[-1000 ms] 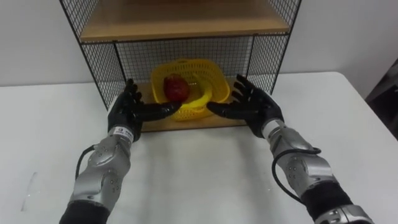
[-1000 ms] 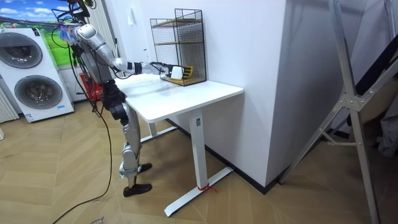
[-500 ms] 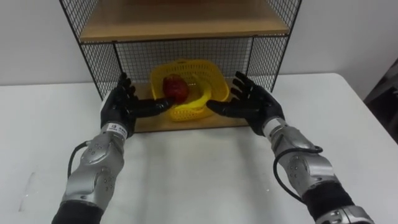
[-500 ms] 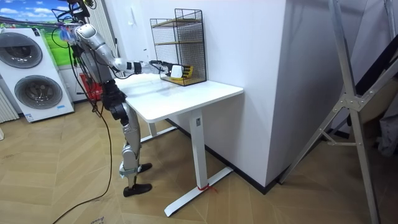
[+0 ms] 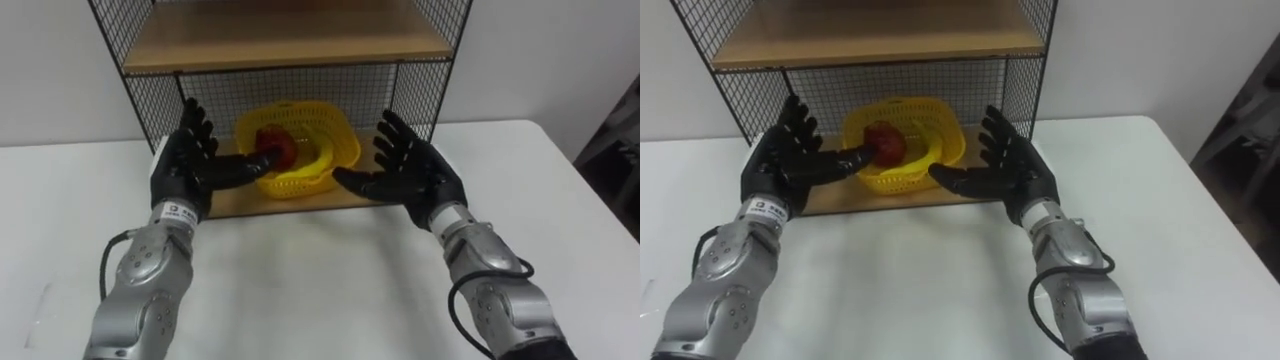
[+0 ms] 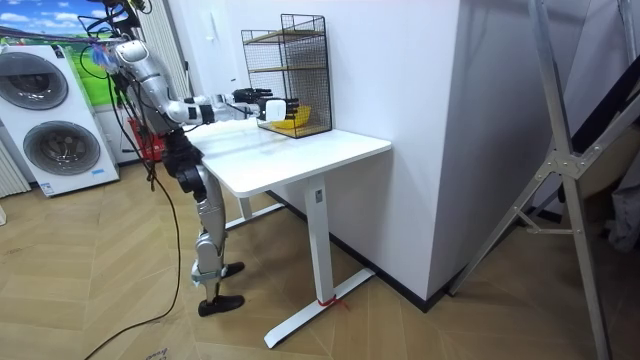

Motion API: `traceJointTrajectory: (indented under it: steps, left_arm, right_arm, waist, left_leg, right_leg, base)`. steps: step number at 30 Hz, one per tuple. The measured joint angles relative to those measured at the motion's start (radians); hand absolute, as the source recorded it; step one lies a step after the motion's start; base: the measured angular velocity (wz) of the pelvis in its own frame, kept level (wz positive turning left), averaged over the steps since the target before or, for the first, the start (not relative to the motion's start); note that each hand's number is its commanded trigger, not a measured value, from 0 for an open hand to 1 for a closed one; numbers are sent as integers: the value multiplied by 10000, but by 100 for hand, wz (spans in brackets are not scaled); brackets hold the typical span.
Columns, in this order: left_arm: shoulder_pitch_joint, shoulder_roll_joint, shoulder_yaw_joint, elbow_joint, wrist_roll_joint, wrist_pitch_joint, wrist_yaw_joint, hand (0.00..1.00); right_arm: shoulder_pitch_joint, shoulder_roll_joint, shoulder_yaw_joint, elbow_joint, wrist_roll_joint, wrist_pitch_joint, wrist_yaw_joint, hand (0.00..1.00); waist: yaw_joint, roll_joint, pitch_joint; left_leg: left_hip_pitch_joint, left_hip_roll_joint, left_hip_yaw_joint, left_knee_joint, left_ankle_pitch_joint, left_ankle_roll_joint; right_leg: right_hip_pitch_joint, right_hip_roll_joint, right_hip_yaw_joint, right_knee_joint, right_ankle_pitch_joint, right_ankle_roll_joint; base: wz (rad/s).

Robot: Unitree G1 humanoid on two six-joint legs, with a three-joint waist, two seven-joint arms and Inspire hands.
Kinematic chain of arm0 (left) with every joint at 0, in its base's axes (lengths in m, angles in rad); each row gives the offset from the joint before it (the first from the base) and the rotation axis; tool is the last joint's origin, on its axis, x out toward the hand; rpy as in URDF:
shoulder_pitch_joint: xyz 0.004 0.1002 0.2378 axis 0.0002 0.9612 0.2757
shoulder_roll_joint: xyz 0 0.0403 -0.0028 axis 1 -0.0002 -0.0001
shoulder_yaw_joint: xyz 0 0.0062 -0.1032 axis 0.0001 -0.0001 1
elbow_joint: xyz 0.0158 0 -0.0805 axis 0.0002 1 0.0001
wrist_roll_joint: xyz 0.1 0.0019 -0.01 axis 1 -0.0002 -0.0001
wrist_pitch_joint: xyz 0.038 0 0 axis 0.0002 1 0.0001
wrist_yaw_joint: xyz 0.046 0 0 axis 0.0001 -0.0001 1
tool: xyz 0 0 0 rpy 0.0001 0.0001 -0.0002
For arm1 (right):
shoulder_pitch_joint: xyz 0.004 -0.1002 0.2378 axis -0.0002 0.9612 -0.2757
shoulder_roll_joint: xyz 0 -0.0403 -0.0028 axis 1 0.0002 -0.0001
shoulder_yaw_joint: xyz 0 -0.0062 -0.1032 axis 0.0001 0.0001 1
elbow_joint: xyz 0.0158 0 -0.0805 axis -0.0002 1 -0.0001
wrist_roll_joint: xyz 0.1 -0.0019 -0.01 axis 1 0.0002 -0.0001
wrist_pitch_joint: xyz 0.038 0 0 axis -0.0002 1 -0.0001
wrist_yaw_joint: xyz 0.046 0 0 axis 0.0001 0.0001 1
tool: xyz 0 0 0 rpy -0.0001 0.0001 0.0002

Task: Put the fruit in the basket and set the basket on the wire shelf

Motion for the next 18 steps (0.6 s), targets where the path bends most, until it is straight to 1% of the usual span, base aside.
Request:
traceJointTrajectory:
  steps: [2, 4, 9, 10, 11, 12, 13, 14, 15, 17, 18]
  left_arm:
    - [472, -32, -5, -456, 13, -126, -6, 0]
    - [723, -38, -49, -671, 22, -253, -11, 0]
    - [1370, -27, -307, -1059, 48, -579, -177, 0]
    - [1549, -24, -377, -1069, 50, -696, -204, 0]
    - [1739, -26, -380, -1131, 60, -714, -223, 0]
    - [1851, -19, -378, -1196, 84, -716, -223, 0]
    - [2100, -4, -374, -1399, 267, -721, -225, 0]
    - [2362, -3, -371, -1620, 313, -812, -225, 0]
    - [2506, -3, -372, -1739, 417, -897, -226, 0]
    - [3050, 0, -402, -2038, 448, -1260, -265, 0]
    - [3197, 4, -420, -2093, 445, -1352, -279, 0]
  right_arm:
    - [494, -12, -98, -593, -514, -40, -2, 0]
    - [758, -7, -160, -1039, -866, -85, -49, 0]
    - [1257, 30, -162, -1686, -1217, -508, -197, 0]
    - [1414, 32, -161, -1709, -1257, -707, -268, 0]
    - [1583, 32, -162, -1711, -1290, -835, -347, 0]
    - [1699, 31, -164, -1746, -1406, -856, -375, 0]
    - [2038, 31, -210, -1967, -1628, -857, -447, 0]
    - [2431, 33, -241, -2263, -1692, -875, -457, 0]
    - [2635, 34, -240, -2427, -1709, -898, -448, 0]
    - [3187, 49, -235, -2737, -1766, -1095, -338, 0]
    - [3298, 45, -234, -2785, -1766, -1160, -332, 0]
  waist:
    - [13, 25, 14]
    - [13, 62, 38]
    - [6, 66, 40]
    - [1, 62, 37]
    - [3, 57, 35]
    - [0, 57, 34]
    - [7, 65, 22]
    - [20, 73, -10]
    - [20, 87, -34]
    - [1, 126, -51]
    - [-18, 133, -53]
  left_leg:
    - [-14, 3, 4, -36, 0, -2]
    - [-40, 2, 34, -87, 10, -9]
    - [-26, -3, 58, -158, 59, -17]
    - [-9, -2, 53, -165, 59, -17]
    - [-15, -1, 56, -163, 60, -18]
    - [-24, 0, 71, -160, 59, -18]
    - [-54, 1, 103, -155, 59, -18]
    - [-112, 3, 117, -154, 59, -18]
    - [-152, 7, 124, -154, 59, -18]
    - [-160, 8, 123, -163, 62, -21]
    - [-160, 8, 121, -162, 62, -21]
  right_leg:
    - [-45, -2, 4, -1, -7, 0]
    - [-119, -12, 1, 23, -6, -3]
    - [-138, -19, -1, 20, -5, -6]
    - [-127, -20, 7, 18, -5, -6]
    - [-132, -14, 20, 14, -5, -6]
    - [-142, -10, 27, 13, -4, -7]
    - [-169, -8, 33, 12, -4, -7]
    - [-229, -9, 28, 17, -4, -7]
    - [-266, -10, 22, 23, -2, -10]
    - [-279, -9, 27, 25, 1, -15]
    - [-279, -9, 27, 24, 1, -15]
  base:
    - [0]
    - [-2]
    - [0]
    - [0]
    - [0]
    - [0]
    - [0]
    - [0]
    - [0]
    - [0]
    - [0]
